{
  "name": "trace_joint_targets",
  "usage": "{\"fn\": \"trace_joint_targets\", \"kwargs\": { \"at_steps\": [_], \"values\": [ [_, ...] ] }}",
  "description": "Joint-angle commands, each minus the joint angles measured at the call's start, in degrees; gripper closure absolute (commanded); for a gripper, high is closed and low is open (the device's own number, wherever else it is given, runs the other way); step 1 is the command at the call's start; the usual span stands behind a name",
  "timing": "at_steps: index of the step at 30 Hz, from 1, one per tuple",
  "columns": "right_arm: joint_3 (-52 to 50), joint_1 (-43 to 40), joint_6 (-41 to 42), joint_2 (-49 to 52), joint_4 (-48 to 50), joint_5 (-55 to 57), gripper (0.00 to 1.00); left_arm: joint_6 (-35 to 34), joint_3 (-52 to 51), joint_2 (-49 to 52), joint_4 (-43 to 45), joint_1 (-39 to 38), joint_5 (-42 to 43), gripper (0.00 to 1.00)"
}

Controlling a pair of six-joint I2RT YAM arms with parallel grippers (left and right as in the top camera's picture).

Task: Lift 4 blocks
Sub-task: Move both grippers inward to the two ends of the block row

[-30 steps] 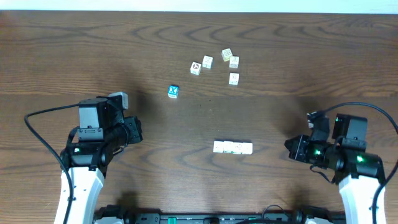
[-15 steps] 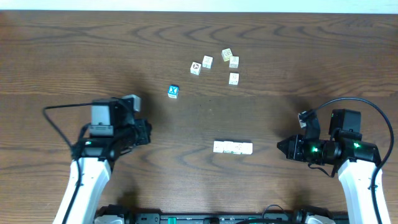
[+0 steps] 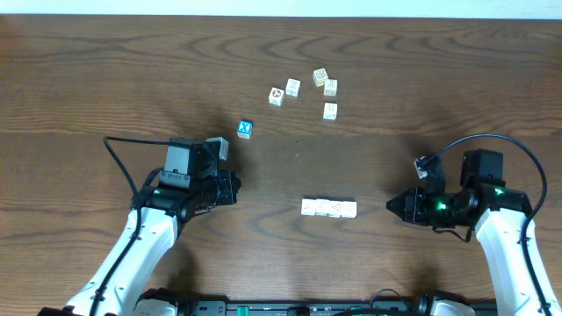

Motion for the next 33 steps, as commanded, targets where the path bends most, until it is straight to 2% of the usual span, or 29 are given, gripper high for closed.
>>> {"fn": "trace_joint_targets", "kwargs": {
  "at_steps": [1, 12, 26, 33],
  "values": [
    [-0.07, -0.57, -1.33, 0.39, 0.2, -1.84, 0.99, -2.14, -0.11, 0.37, 0.76, -0.2, 0.35, 0.92],
    [-0.07, -0.7, -1.33, 2.6, 0.74, -1.09, 0.99, -2.89, -0.11, 2.54, 3.21, -3.8, 0.55, 0.92],
    [-0.35, -1.95, -0.83, 4.15, 2.58, 1.99, 0.99, -8.0, -0.11, 13.44, 12.02, -9.03, 2.89, 0.92],
    [-1.64, -1.9, 1.75, 6.16, 5.11, 7.21, 0.99, -8.22, -0.11, 14.82, 12.48, -12.98, 2.89, 0.93]
  ]
}}
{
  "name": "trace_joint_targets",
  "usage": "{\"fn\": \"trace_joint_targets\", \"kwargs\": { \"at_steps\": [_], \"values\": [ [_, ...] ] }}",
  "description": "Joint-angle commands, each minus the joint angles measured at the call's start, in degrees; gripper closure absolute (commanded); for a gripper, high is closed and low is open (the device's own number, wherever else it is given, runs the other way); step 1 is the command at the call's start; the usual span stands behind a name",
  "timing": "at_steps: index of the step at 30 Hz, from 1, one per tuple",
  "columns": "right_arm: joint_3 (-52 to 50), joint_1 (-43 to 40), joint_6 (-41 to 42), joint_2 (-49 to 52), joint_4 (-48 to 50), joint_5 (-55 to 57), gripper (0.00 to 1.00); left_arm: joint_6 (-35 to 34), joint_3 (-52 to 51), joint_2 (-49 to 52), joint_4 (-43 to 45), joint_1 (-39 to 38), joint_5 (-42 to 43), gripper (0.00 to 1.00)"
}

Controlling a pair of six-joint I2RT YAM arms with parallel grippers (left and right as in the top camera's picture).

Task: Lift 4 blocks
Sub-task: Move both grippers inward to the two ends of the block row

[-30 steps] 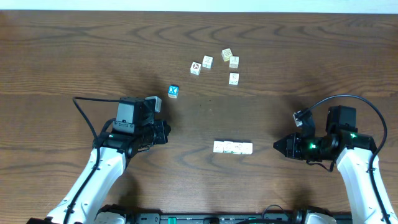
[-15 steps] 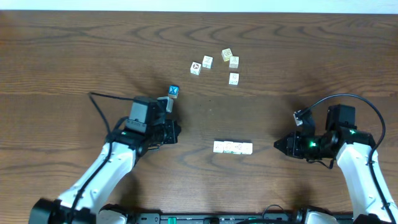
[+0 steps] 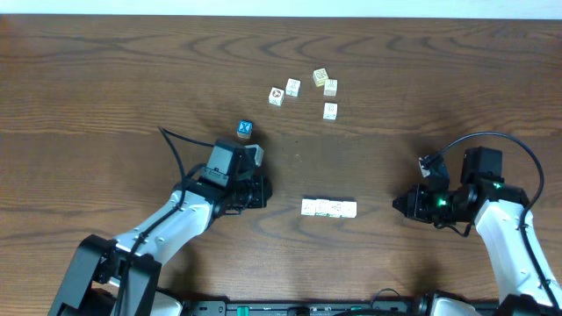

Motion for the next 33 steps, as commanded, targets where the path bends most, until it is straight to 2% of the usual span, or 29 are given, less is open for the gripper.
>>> {"fn": "trace_joint_targets", "kwargs": {
  "at_steps": [1, 12, 17, 22, 33],
  "values": [
    [-1.14, -0.28, 2.45, 2.73, 1.31, 4.68, 0.99, -1.01, -0.11, 0.39, 0.33, -2.6, 0.72, 0.93],
    [-1.18, 2.25, 3.37, 11.72, 5.84, 5.92, 0.99, -2.91, -0.11, 0.39, 0.72, -4.33, -0.79, 0.93],
    [-1.18, 6.86, 1.7, 14.99, 7.56, 4.35, 0.99, -3.02, -0.11, 0.42, 1.16, -4.33, -0.79, 0.93],
    [-1.18, 12.07, 2.8, 15.26, 11.19, 4.2, 0.99, -2.82, -0.11, 0.42, 1.68, -4.33, -1.03, 0.93],
    [-1.18, 17.42, 2.78, 15.3, 13.73, 5.31, 0.99, -3.06, -0.11, 0.42, 1.99, -4.33, -0.98, 0.92]
  ]
}}
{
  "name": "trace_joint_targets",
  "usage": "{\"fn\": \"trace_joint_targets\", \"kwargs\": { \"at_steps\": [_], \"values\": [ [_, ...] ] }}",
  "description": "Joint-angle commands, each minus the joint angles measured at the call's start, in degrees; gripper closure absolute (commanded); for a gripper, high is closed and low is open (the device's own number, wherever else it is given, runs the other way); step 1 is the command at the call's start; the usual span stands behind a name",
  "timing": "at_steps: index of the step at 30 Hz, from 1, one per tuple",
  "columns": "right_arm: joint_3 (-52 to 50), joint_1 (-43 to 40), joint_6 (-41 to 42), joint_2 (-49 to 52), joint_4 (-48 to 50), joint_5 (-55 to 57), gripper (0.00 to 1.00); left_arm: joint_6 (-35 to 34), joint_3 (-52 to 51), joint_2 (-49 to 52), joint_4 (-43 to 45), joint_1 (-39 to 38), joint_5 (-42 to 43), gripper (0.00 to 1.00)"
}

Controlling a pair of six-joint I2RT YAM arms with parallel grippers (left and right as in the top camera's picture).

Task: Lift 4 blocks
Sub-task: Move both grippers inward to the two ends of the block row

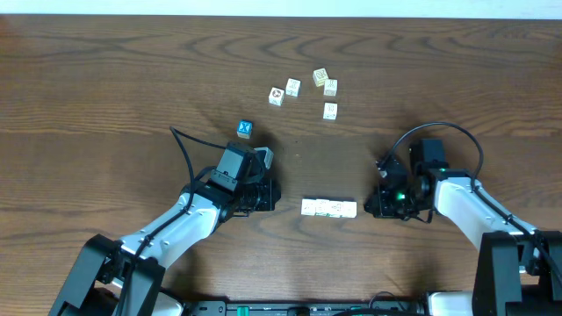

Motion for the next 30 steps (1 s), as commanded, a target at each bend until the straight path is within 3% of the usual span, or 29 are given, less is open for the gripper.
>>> {"fn": "trace_joint_targets", "kwargs": {
  "at_steps": [1, 30],
  "values": [
    [-0.2, 1.86, 0.13, 0.37, 0.31, 0.13, 0.99, -0.31, -0.11, 0.28, 0.17, -0.2, -0.68, 0.93],
    [-0.2, 8.9, 9.81, 0.37, 3.93, -0.72, 0.99, -0.98, -0.11, 0.35, 1.07, -1.95, -0.74, 0.93]
  ]
}}
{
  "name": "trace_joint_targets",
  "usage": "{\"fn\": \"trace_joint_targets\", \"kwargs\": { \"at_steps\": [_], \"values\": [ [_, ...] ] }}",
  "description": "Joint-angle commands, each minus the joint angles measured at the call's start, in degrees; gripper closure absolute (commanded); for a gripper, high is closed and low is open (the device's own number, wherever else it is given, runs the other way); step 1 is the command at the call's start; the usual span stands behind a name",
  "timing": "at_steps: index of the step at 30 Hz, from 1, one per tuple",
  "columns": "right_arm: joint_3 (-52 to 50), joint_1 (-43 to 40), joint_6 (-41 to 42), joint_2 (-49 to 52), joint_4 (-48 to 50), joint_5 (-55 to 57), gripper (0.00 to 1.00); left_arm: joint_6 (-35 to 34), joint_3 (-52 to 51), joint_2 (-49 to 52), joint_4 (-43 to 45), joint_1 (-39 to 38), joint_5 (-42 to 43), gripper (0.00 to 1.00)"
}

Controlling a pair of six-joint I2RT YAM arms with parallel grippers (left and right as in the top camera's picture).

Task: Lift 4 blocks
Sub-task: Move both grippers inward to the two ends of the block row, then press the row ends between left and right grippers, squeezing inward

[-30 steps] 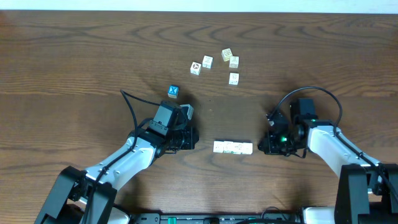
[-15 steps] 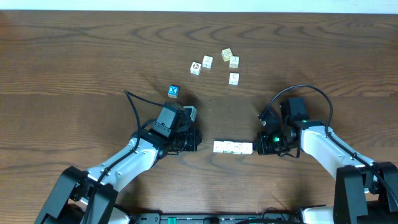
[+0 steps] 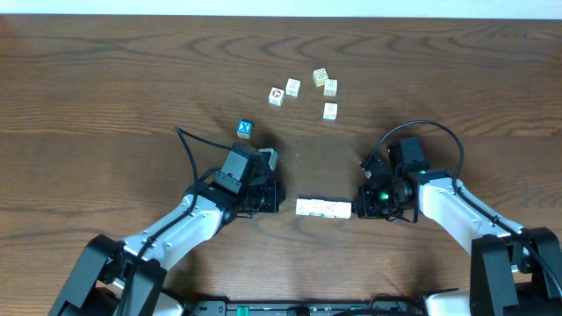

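Observation:
A short row of pale blocks lies end to end on the wooden table, slightly front of centre. My left gripper points right, its tip a small gap from the row's left end. From the other side my right gripper points left and sits at the row's right end, touching or nearly so. Both look shut with nothing held. The row rests flat on the table.
A blue block lies just behind the left arm. Several loose pale blocks are scattered at the back, among them one at the left and one nearest the row. The table is dark wood.
My right gripper has moved left up to the row's right end, and the row has shifted slightly left. My left gripper has edged a little to the right toward the row's left end.
Both grippers started far out at either side of the row. The left arm then came in toward the row's left end while the right stayed out. Then the right arm swung in too. Now both tips flank the row closely, and it has slid slightly left.

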Motion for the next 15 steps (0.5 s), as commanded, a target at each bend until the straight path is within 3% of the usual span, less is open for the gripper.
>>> {"fn": "trace_joint_targets", "kwargs": {
  "at_steps": [1, 15],
  "values": [
    [-0.2, 0.7, 1.62, 0.37, 0.68, -1.4, 0.99, -0.57, -0.13, 0.35, 0.07, -0.13, -0.72, 0.93],
    [-0.2, 0.7, 2.01, 0.37, 0.68, -1.38, 0.99, -2.51, -0.13, 4.52, -0.94, -0.83, -0.68, 0.93]
  ]
}}
